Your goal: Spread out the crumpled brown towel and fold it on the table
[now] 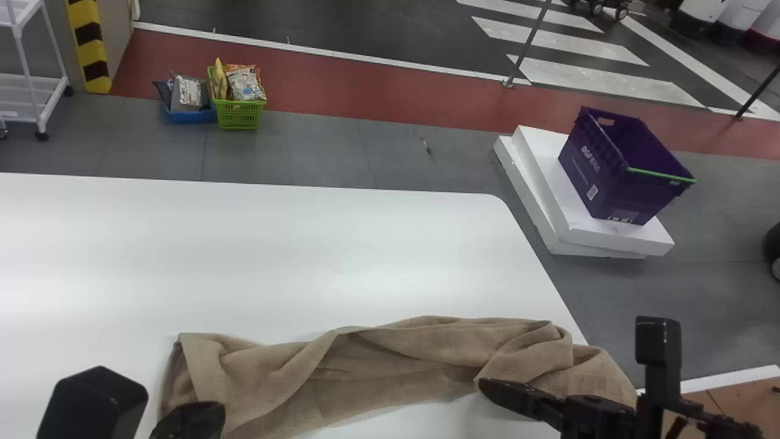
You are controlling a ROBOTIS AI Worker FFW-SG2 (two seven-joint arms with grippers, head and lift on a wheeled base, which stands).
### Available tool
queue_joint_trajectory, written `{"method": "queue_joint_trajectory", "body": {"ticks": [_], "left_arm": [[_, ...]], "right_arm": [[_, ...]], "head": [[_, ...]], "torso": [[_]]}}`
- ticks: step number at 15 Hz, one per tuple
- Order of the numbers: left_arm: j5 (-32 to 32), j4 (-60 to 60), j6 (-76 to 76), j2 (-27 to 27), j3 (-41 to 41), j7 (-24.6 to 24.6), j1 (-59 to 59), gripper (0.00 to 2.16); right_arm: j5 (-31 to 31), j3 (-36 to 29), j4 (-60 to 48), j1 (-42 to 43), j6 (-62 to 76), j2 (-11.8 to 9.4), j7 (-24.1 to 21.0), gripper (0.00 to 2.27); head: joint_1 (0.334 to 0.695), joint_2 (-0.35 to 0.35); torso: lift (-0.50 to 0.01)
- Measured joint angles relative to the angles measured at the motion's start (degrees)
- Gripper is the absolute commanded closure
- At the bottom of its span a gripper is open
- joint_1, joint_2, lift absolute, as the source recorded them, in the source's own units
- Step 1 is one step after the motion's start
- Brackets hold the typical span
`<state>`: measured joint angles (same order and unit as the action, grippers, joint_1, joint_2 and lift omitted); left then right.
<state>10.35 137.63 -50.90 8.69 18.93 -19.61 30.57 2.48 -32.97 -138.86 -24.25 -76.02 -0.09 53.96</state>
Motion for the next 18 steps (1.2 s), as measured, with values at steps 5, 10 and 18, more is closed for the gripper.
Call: {"method": "queue_joint_trajectory", "body": {"ticks": [5, 10, 18], "left_arm": [[-2.23, 6.18, -1.26, -0.14, -2.82, -0.25, 1.81, 1.44], [-7.0, 15.02, -7.07, -0.92, -10.08, -0.24, 1.74, 1.44], [-14.95, 24.33, -17.85, -3.61, -22.69, -0.14, 0.61, 1.44]], "right_arm": [[-4.29, -4.36, -5.07, 0.88, -3.51, 0.0, 0.21, 1.65], [-4.76, -15.26, -14.26, 14.94, -13.1, 0.0, 6.71, 1.65], [-6.03, -22.81, -17.8, 20.4, -13.24, -2.06, 6.77, 1.65]], "head": [[0.695, -0.35], [0.695, -0.35], [0.695, -0.35]], "torso": [[-0.127], [-0.127], [-0.127]]}}
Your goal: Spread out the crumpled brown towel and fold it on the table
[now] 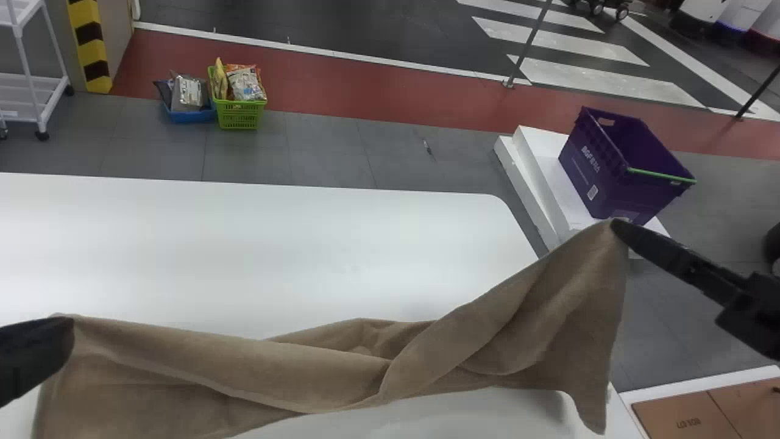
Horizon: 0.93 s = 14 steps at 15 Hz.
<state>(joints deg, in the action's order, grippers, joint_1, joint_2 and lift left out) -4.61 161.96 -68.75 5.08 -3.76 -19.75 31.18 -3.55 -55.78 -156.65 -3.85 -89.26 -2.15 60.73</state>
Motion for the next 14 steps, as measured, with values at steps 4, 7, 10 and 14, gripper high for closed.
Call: {"method": "queue_joint_trajectory", "body": {"ticks": [4, 7, 10, 14], "left_arm": [[-4.59, 2.37, -7.81, -2.43, -8.05, 0.31, -2.94, 1.44], [-7.0, 4.03, -12.25, -3.43, -12.2, 0.58, -4.32, 1.44], [-12.97, 5.89, -16.4, -4.48, -18.67, 0.59, -4.53, 1.44], [-22.08, 6.26, -19.8, -5.07, -28.87, -0.16, -4.98, 1.44]], "right_arm": [[-2.53, -8.81, 3.51, 1.61, 0.0, -4.38, 0.09, 1.65], [-4.3, -12.74, 6.01, 2.13, 0.0, -7.03, 0.1, 1.65], [-9.13, -17.69, 6.0, 1.56, 0.0, -7.31, 0.15, 1.65], [-19.09, -27.45, 4.77, -0.47, 0.0, -6.89, 0.42, 1.65]], "head": [[0.695, -0.35], [0.695, -0.35], [0.695, -0.35], [0.695, -0.35]], "torso": [[-0.127], [-0.127], [-0.127], [-0.127]]}}
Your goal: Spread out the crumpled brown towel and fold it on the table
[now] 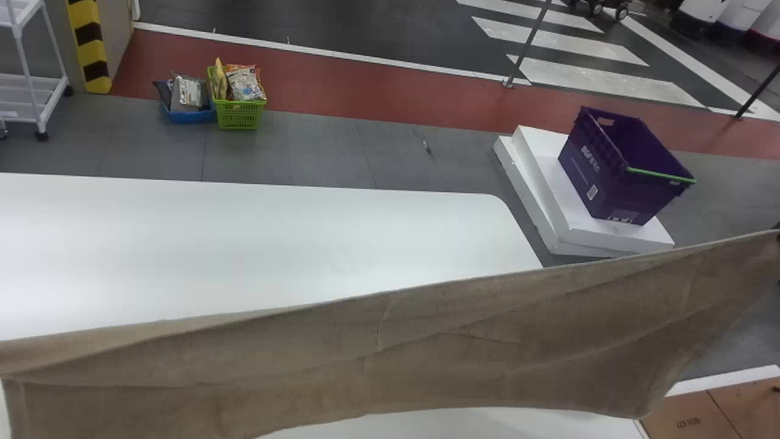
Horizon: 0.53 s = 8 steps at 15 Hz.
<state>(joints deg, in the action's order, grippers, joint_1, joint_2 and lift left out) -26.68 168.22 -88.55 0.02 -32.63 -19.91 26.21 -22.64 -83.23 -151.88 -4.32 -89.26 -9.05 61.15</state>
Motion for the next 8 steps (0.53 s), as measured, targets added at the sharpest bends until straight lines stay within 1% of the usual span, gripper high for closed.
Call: {"method": "queue_joint_trajectory", "body": {"ticks": [2, 5, 6, 7, 8], "left_arm": [[-2.71, 0.0, -0.17, -0.02, -2.77, -0.15, -0.55, 1.44], [-6.08, 0.01, -0.38, -0.02, -5.91, -0.09, -2.11, 1.44], [-6.44, 0.0, -0.76, -0.02, -6.22, -0.01, -2.77, 1.44], [-6.46, 0.0, -1.07, -0.02, -6.1, 0.39, -3.7, 1.44], [-6.1, 0.01, -1.17, -0.02, -5.01, 1.57, -4.61, 1.44]], "right_arm": [[-3.61, -4.49, -0.22, -0.58, 0.0, 0.14, 1.28, 1.65], [-6.99, -10.56, -0.03, -0.92, 0.0, 0.58, 3.79, 1.65], [-7.05, -11.02, 0.41, -1.48, 0.0, 0.84, 3.97, 1.65], [-5.96, -10.14, 1.21, -2.31, 0.0, 1.74, 4.0, 1.65], [-3.16, -7.51, 2.2, -2.89, 0.0, 3.13, 3.89, 1.65]], "head": [[0.695, -0.35], [0.695, -0.35], [0.695, -0.35], [0.695, -0.35], [0.695, -0.35]], "torso": [[-0.127], [-0.127], [-0.127], [-0.127], [-0.127]]}}
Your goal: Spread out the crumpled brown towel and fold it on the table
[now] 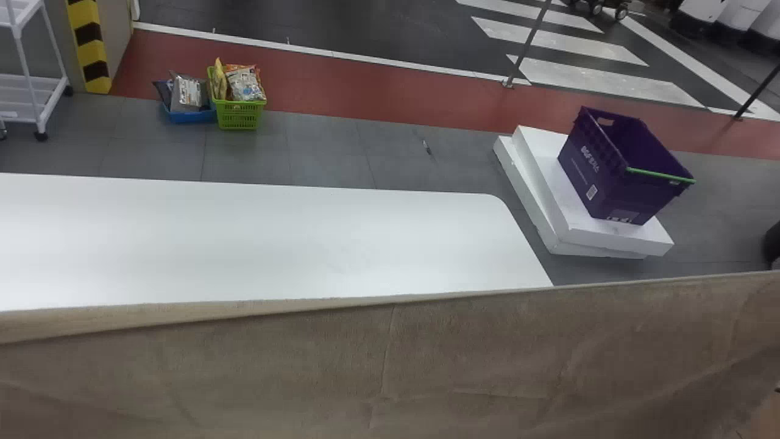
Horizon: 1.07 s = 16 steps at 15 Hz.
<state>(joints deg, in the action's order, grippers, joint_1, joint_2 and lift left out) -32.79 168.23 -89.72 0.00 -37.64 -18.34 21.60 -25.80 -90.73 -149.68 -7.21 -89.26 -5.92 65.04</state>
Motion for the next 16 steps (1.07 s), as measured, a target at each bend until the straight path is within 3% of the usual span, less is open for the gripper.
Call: {"method": "queue_joint_trajectory", "body": {"ticks": [3, 6, 8, 12, 16], "left_arm": [[3.23, -0.01, -0.07, 0.0, 5.68, 1.87, -3.14, 1.44], [13.07, -2.91, -0.07, 0.0, 15.41, 1.36, -5.43, 1.44], [17.96, -6.29, 0.58, 0.0, 20.44, 1.29, -5.86, 1.44], [24.91, -13.71, 6.88, 0.0, 27.22, 1.89, -7.98, 1.44], [28.79, -20.65, 10.24, 0.0, 31.36, 2.95, -12.6, 1.44]], "right_arm": [[9.53, 10.58, 3.24, -0.27, 0.0, 2.73, -2.58, 1.65], [19.14, 22.6, 8.13, -0.08, 0.39, 4.58, -5.96, 1.65], [22.4, 28.02, 11.0, 0.08, 3.98, 5.18, -9.04, 1.65], [26.34, 31.57, 16.12, 3.92, 11.01, 4.27, -12.41, 1.65], [29.68, 32.44, 26.48, 8.29, 18.71, 0.62, -17.7, 1.65]], "head": [[0.695, -0.35], [0.695, -0.35], [0.695, -0.35], [0.695, -0.35], [0.695, -0.35]], "torso": [[-0.127], [-0.127], [-0.127], [-0.127], [-0.127]]}}
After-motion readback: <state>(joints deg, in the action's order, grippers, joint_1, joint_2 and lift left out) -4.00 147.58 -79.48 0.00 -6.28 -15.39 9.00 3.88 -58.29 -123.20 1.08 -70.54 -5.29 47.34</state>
